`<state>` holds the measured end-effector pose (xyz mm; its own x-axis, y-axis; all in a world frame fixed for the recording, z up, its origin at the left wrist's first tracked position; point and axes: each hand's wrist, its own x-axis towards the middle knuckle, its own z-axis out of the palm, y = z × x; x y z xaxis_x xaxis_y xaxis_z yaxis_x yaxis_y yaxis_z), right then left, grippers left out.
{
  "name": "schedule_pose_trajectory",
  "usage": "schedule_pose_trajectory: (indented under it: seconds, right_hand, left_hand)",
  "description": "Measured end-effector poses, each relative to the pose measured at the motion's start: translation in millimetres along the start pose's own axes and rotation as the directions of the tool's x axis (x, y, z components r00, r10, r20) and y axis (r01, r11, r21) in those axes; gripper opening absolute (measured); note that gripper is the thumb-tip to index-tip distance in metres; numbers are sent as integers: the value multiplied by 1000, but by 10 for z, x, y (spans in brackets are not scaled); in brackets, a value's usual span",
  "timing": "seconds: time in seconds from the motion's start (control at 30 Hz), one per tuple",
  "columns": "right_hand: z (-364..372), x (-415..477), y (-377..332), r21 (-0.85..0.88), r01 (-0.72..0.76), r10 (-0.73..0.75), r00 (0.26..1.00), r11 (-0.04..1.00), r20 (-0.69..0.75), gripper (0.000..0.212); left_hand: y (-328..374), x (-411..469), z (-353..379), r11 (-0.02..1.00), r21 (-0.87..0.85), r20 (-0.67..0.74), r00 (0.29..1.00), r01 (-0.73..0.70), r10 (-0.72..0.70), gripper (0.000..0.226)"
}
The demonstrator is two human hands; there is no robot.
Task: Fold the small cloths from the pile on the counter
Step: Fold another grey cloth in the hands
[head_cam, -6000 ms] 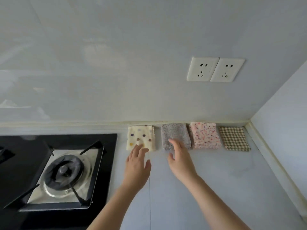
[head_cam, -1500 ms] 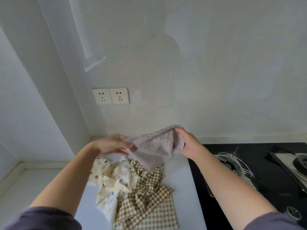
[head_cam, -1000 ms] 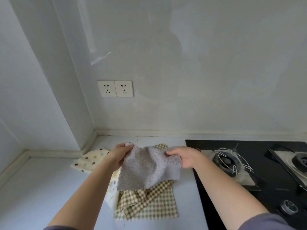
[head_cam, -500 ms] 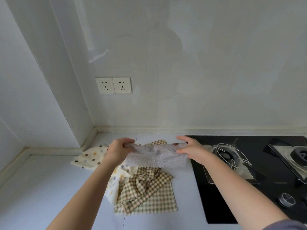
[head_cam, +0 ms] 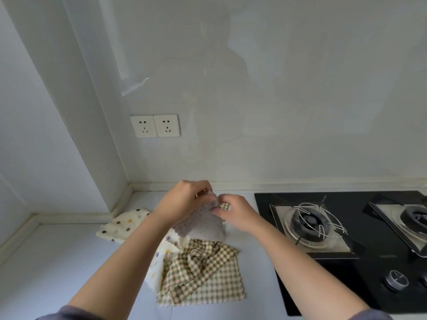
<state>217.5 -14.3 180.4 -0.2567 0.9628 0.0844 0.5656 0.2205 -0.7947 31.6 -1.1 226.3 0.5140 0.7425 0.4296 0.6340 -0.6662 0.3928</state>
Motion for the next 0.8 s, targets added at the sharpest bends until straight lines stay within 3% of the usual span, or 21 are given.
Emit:
schedule_pose_trajectory:
  seconds: [0.1, 0.17, 0.23, 0.3, 0.37, 0.43, 0.63, 0.7, 0.8]
  right_hand:
    - [-16, -9, 29, 51, -26, 25, 1000, 998, 11, 21]
    - [-57, -67, 18, 47, -25, 23, 999, 999, 32, 19]
    - [-80, -94, 52, 41, -34, 32, 999, 999, 43, 18]
    - [-99, -115, 77, 11, -48, 46, 996, 999, 79, 14]
    - [-116, -120, 94, 1, -59, 58, 990, 998, 125, 13]
    - [-112, -143, 41, 79, -61, 50, 990, 995, 133, 10]
    - [-161, -157, -84, 154, 5, 5, 998, 988, -66, 5]
    - [-211, -189, -47, 161, 10, 3, 997, 987, -77, 9]
    - [-237, -241, -32, 149, 40, -29, 997, 988, -76, 18]
  left_hand:
    - [-49, -77, -120, 993, -66, 90, 992, 99, -93, 24]
    - [-101, -152, -152, 987, 83, 273, 949, 139, -156, 29]
    - [-153, -223, -124, 969, 206, 343, 918, 134, -200, 36]
    - [-203, -274, -90, 970, 146, 303, 924, 195, -232, 31]
    - [-216, -301, -56, 957, -20, 245, 929, 290, -277, 23]
    - [-162, -307, -17, 951, -108, 216, 941, 289, -261, 25]
    - [-90, -316, -18, 962, -58, 222, 942, 269, -250, 24]
    - [-137, -356, -26, 956, -22, 220, 934, 292, -280, 18]
    - [-143, -398, -18, 951, -116, 173, 949, 286, -264, 16]
